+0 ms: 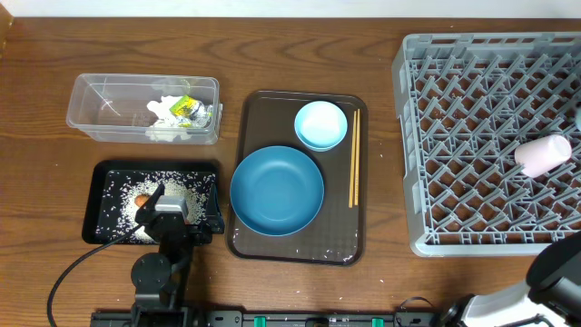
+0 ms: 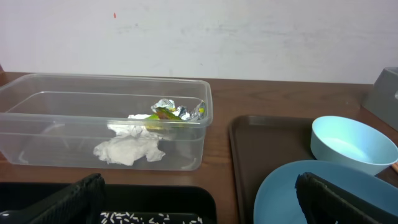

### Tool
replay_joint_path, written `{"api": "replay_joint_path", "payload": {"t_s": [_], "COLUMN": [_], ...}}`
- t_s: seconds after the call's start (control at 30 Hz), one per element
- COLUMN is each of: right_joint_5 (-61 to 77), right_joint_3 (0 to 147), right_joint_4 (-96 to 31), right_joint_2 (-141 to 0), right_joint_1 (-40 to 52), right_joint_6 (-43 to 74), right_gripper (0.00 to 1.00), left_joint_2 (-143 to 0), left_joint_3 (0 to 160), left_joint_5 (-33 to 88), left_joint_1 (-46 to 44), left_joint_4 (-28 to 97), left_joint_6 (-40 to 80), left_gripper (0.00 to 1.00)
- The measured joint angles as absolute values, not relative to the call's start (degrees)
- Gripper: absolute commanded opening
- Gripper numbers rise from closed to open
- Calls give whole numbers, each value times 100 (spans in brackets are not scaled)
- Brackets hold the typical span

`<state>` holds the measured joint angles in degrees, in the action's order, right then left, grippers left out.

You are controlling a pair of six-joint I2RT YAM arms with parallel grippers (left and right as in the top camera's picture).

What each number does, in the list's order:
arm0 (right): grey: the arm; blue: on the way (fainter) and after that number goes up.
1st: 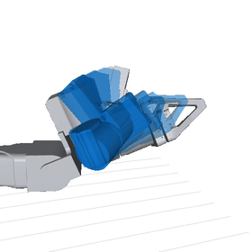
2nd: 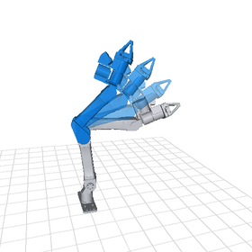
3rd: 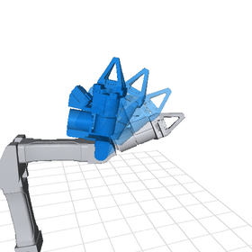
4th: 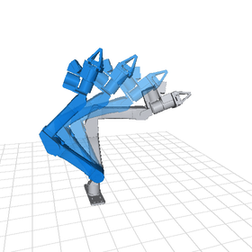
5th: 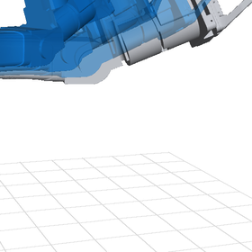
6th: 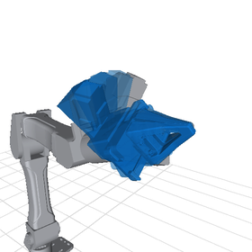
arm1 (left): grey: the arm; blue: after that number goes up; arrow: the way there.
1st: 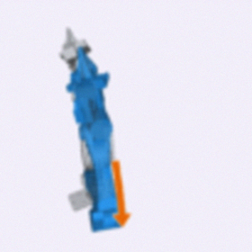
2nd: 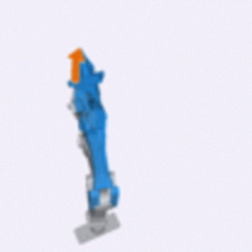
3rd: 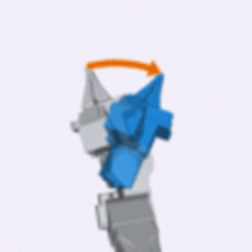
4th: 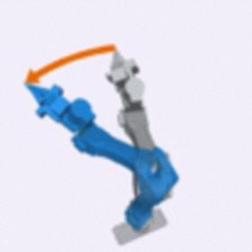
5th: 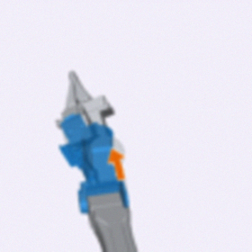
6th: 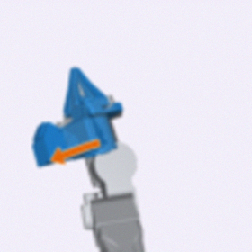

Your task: Sort waste into correct bins and load items into the dishwasher rack

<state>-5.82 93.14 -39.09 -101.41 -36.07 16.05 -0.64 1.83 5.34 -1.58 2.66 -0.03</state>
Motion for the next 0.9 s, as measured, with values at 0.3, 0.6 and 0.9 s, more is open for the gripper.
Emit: {"api": "replay_joint_path", "payload": {"t_s": [0.3, 0.6, 0.9], "right_joint_5": [-425, 54, 1776], "right_joint_3": [9314, 9314, 9277], "right_joint_4": [-4095, -4224, -3992], "right_joint_2": [-10455, -10481, -9391], "right_joint_1": [-4224, -4206, -3610], "right_joint_6": [1498, 1592, 1868], "right_gripper": [75, 73, 70], "left_joint_2": [-64, -62, -62], "left_joint_3": [183, 183, 183], "left_joint_5": [534, 534, 534], "left_joint_1": [-158, -158, -158], "left_joint_4": [266, 266, 266], "left_joint_6": [-3, -3, -3], "left_gripper": [99, 99, 99]}}
